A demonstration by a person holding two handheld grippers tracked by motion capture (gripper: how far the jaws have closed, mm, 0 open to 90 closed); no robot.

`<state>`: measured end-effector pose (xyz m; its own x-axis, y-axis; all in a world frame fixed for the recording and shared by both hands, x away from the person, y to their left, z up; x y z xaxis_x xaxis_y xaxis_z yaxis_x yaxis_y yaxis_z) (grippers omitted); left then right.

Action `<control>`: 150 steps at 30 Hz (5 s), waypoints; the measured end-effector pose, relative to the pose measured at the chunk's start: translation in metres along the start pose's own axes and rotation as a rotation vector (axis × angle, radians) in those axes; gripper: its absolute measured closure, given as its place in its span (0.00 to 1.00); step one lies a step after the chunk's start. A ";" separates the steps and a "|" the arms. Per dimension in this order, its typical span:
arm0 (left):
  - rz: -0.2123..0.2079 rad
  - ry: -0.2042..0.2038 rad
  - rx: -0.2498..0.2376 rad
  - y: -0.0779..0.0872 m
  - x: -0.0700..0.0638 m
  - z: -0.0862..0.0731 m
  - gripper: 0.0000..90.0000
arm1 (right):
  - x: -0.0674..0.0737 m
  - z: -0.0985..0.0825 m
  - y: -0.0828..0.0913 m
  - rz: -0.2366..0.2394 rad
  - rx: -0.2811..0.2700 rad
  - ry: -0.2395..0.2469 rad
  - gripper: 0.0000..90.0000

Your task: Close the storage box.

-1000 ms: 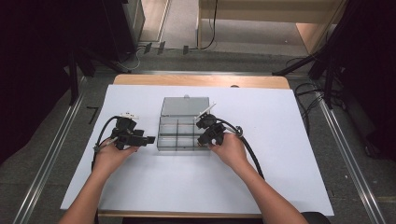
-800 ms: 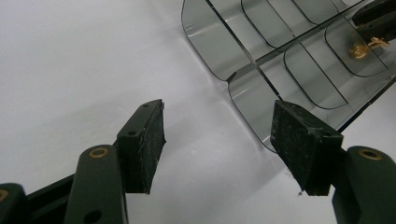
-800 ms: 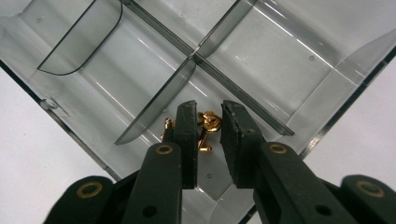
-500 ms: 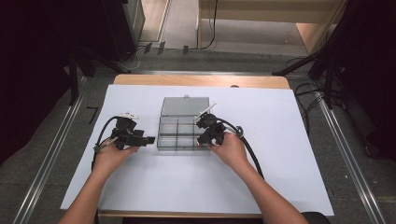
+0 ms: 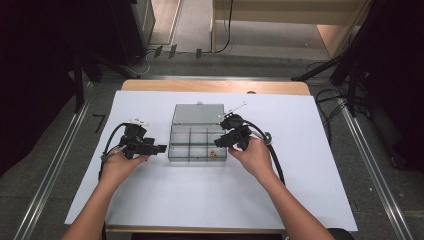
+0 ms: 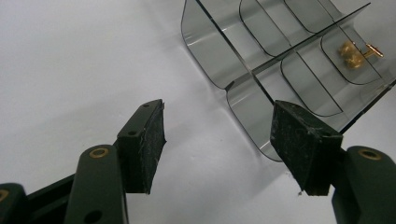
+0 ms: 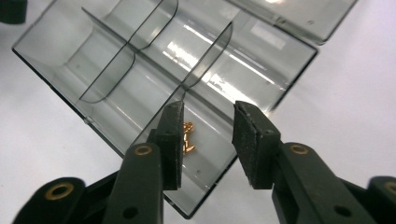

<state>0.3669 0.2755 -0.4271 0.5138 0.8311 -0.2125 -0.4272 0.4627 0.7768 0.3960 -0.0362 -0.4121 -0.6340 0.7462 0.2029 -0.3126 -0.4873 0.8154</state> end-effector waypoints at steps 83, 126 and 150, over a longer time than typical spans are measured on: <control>0.096 0.230 0.165 -0.072 0.022 0.122 0.56 | -0.071 0.082 -0.045 -0.114 0.089 -0.316 0.72; 0.017 0.318 0.170 -0.081 0.030 0.120 0.50 | -0.086 0.084 -0.062 0.044 0.169 -0.505 0.63; 0.015 0.157 -0.057 -0.029 0.003 0.110 0.53 | -0.051 0.071 -0.011 -0.058 -0.065 -0.293 0.70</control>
<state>0.4629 0.2307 -0.3852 0.3860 0.8742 -0.2946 -0.4776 0.4625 0.7470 0.4824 -0.0369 -0.3930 -0.3855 0.8681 0.3127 -0.3928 -0.4610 0.7957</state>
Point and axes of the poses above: each handheld gripper's, and its own axes: y roughly backward along the jaws, z roughly out of its top, x roughly to its left, the point moved 1 cm from there along -y, roughly forward along the jaws, and after that the axes turned 2 degrees about -x, right-handed, at the moved point
